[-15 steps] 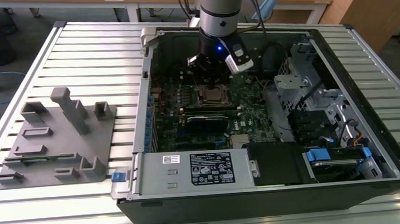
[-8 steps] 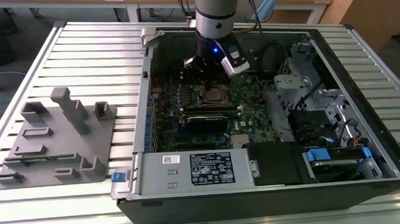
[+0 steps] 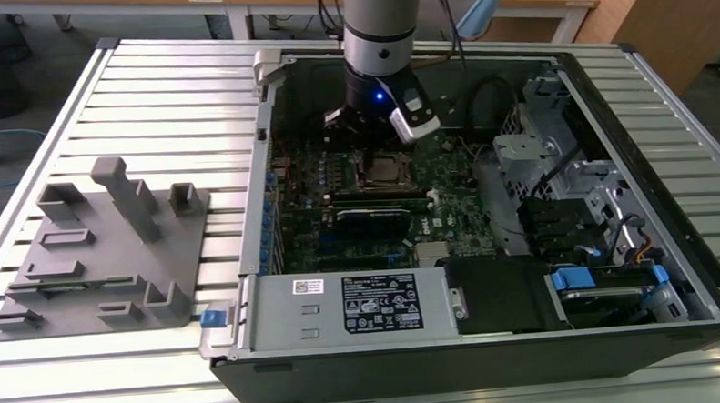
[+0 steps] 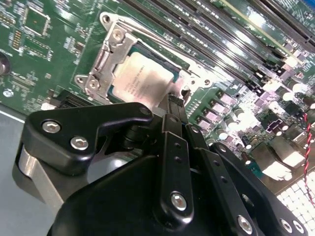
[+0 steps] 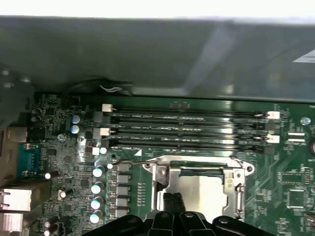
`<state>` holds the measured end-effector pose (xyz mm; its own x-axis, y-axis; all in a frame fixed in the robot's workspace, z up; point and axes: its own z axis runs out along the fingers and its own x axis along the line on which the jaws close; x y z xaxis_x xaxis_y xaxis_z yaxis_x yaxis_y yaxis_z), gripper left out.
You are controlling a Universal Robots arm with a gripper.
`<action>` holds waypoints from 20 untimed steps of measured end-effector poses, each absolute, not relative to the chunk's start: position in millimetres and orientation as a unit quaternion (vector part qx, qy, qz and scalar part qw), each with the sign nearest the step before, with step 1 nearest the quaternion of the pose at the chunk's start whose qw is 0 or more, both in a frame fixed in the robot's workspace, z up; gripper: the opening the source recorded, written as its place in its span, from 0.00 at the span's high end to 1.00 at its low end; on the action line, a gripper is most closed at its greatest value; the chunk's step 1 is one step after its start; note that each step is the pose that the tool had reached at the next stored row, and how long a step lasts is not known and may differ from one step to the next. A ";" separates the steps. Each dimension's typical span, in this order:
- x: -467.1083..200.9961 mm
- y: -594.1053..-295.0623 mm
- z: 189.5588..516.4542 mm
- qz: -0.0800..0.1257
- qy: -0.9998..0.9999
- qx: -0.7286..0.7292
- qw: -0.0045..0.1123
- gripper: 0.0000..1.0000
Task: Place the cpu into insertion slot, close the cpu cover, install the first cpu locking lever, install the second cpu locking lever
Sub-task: 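Close the cpu cover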
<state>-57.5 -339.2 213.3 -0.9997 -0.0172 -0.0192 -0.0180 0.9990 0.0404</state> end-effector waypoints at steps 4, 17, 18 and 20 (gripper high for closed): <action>-58.8 -339.3 208.5 0.020 1.000 -0.009 0.009 0.89; -59.2 -339.4 203.0 0.020 1.000 -0.009 0.009 0.89; -59.4 -339.3 202.9 0.020 1.000 -0.009 0.009 0.89; -60.0 -339.4 202.7 0.020 1.000 -0.009 0.009 0.89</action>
<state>-60.0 -339.4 202.7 -0.9997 -0.0172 -0.0192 -0.0180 0.9990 0.0398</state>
